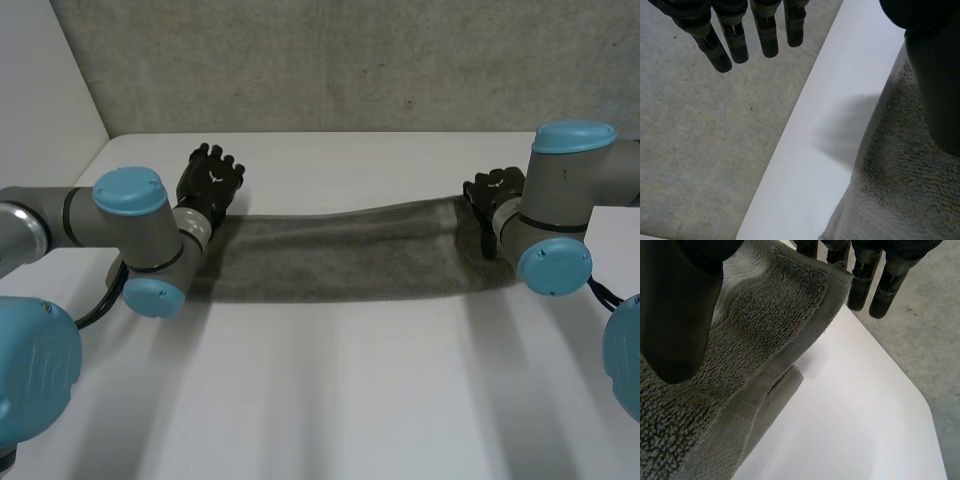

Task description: Fold the towel.

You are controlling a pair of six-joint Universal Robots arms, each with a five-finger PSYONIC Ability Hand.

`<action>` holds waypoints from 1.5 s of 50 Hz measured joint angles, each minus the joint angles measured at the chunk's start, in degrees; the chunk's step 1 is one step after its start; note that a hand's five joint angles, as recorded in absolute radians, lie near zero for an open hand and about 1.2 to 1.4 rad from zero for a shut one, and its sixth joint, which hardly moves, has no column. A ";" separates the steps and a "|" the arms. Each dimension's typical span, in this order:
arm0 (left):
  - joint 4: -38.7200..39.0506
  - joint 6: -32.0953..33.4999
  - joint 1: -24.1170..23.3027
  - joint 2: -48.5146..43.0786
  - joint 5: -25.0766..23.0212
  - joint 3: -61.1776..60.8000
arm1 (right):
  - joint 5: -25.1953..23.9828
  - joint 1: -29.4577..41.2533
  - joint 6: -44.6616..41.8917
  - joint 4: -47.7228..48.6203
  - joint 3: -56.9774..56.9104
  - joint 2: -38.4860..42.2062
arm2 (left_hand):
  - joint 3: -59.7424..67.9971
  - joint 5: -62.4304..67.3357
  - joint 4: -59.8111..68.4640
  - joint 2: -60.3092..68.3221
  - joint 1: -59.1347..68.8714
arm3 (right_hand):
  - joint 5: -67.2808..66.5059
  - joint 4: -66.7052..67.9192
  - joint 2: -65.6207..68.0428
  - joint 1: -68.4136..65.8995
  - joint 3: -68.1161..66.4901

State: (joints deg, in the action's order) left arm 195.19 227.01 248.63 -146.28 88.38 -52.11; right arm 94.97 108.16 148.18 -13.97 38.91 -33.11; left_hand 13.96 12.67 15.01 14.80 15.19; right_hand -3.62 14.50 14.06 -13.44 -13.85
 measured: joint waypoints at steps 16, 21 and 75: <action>-0.79 -6.39 -0.05 10.46 2.33 -5.71 | -1.31 -0.89 4.57 2.21 10.19 -15.04 | 0.00 -0.08 0.00 0.00 -0.01 | 0.00 0.00 0.00 0.25 0.00; -0.84 -9.20 0.83 15.88 1.83 -12.38 | -2.54 -1.08 2.58 2.22 15.72 -17.94 | 0.00 -0.08 0.00 0.00 -0.01 | 0.00 0.00 0.00 0.27 0.00; 4.14 -14.76 5.08 34.15 -4.04 -42.33 | -8.21 -19.34 -12.18 8.46 38.66 -22.88 | -0.05 -0.07 0.00 0.00 -0.11 | -62.77 62.11 60.67 -62.30 -62.44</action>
State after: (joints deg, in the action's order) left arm 199.34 212.25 253.71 -112.13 84.34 -94.44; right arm 86.76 88.82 136.00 -5.51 77.57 -55.98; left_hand 13.92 12.59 15.01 14.79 15.08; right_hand -66.39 76.61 74.73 -75.74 -76.29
